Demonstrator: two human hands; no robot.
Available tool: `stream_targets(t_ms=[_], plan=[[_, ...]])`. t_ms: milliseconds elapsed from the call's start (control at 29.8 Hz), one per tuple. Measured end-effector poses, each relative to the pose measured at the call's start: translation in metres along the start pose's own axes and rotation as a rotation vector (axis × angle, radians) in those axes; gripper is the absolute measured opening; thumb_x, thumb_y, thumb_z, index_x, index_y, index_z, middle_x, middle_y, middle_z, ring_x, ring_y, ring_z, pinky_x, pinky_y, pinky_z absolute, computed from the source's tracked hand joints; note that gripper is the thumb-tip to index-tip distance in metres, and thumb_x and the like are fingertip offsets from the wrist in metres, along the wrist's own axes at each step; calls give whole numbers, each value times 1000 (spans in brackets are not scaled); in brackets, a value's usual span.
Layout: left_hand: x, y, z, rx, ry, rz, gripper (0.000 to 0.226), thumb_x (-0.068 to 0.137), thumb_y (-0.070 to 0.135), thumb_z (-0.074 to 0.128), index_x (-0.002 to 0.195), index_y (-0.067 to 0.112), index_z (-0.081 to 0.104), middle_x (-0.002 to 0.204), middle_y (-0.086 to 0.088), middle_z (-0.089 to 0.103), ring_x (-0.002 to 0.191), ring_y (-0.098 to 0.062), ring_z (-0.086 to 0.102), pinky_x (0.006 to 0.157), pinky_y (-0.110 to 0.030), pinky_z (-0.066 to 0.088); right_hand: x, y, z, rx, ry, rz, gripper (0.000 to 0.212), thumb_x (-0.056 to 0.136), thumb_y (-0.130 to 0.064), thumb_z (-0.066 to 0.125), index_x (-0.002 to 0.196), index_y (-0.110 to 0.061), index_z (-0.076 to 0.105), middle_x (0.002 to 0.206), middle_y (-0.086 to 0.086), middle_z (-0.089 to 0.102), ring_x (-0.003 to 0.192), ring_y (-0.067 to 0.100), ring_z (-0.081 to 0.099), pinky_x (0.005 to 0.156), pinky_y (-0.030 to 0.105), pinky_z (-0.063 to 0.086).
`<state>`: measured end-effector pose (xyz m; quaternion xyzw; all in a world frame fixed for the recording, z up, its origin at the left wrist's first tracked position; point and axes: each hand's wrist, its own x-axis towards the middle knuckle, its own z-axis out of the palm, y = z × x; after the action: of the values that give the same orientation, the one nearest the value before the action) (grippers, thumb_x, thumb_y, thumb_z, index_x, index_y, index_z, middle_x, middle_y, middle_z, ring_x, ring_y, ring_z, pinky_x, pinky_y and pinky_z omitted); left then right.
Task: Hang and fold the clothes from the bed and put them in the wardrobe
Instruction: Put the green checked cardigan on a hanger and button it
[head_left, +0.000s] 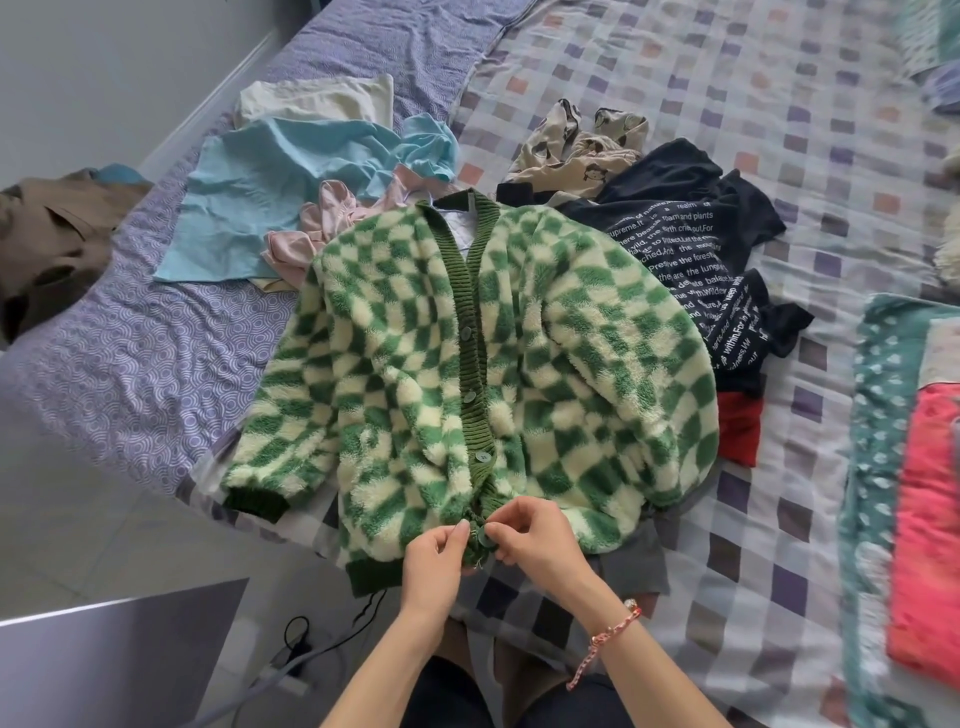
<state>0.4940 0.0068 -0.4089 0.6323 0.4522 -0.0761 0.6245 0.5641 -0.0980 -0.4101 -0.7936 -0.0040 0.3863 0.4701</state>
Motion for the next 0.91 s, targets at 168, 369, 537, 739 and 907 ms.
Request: stream_targets(t_ms=[168, 369, 537, 739, 907], plan=[[-4, 1, 4, -41, 15, 28, 21, 95, 18, 52, 78, 11, 64, 74, -3, 62, 74, -14, 59, 61, -21, 53, 3, -1, 0, -1, 17, 38, 14, 86, -13, 65, 75, -17, 58, 72, 1, 66, 53, 7, 61, 58, 22, 54], [1, 9, 1, -388, -72, -294, 26, 97, 9, 46, 81, 2, 65, 64, -6, 68, 62, -12, 62, 66, -27, 52, 3, -4, 0, 124, -34, 26, 17, 87, -7, 63, 72, -15, 61, 69, 1, 64, 51, 6, 56, 54, 18, 50], [5, 14, -5, -439, -216, -362, 15, 91, 1, 52, 89, -3, 66, 65, -7, 70, 57, -8, 66, 56, -18, 54, 7, 1, 3, 114, -11, 12, 19, 87, -5, 63, 71, -16, 62, 66, 1, 63, 53, 6, 57, 59, 26, 53], [9, -2, 1, 98, -35, -59, 12, 85, 9, 65, 74, 12, 68, 76, -5, 69, 72, -15, 63, 65, -16, 49, 3, 9, 17, 196, 54, 68, 27, 92, -21, 57, 67, -13, 55, 65, 3, 58, 57, 13, 59, 58, 28, 54], [2, -8, 10, 407, 94, 224, 13, 85, 8, 64, 79, 19, 61, 79, 11, 58, 74, 1, 53, 63, -3, 40, 8, 12, 32, 88, 265, 220, 27, 84, -25, 67, 65, -15, 50, 66, -1, 53, 68, 17, 53, 57, 22, 40]])
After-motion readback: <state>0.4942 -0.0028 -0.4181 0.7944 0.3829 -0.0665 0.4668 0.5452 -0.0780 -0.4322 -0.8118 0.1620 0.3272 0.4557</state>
